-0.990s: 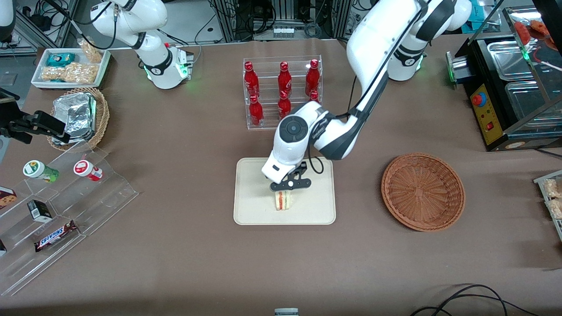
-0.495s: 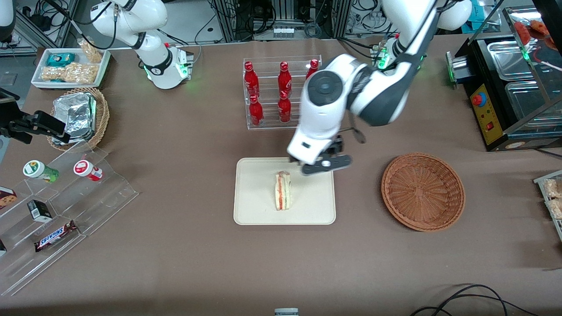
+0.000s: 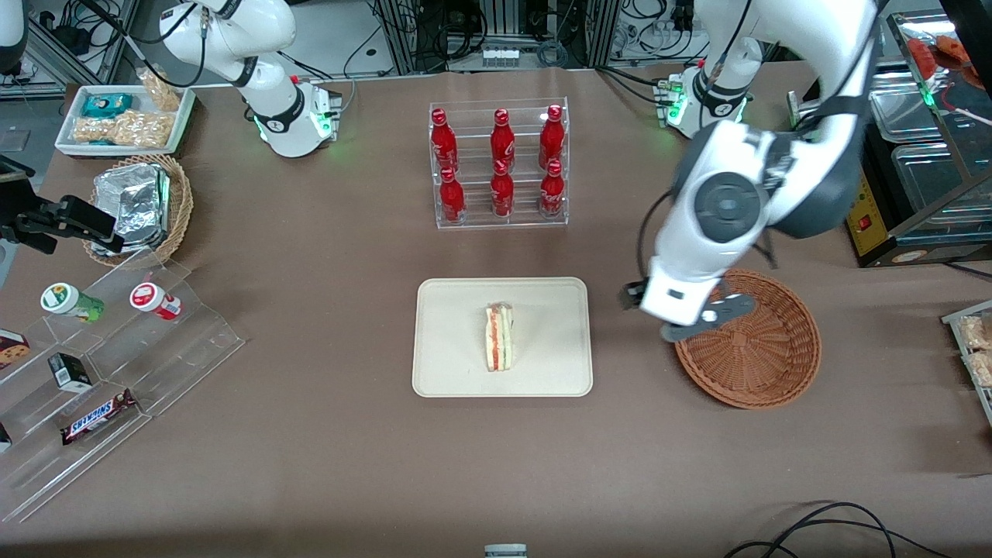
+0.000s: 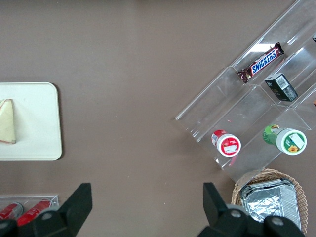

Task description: Place sandwich from basket to tray

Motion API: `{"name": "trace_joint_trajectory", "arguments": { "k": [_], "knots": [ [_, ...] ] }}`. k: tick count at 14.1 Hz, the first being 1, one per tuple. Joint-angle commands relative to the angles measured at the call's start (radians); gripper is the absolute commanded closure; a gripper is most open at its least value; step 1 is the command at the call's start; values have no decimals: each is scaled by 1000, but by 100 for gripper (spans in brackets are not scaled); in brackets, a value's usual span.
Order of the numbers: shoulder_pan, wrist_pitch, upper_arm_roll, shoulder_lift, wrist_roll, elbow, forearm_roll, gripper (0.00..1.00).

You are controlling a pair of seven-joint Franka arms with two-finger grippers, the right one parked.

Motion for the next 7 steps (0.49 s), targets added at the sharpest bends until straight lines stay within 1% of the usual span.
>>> {"name": "trace_joint_trajectory", "arguments": {
  "k": [1, 5, 6, 7],
  "knots": [
    [101, -31, -11, -126, 100, -118, 10, 0],
    [219, -144, -13, -218, 301, -129, 7, 0],
    [257, -163, -20, -230, 362, -129, 1, 0],
    [288, -175, -49, -250, 428, -129, -4, 0]
  ]
}}
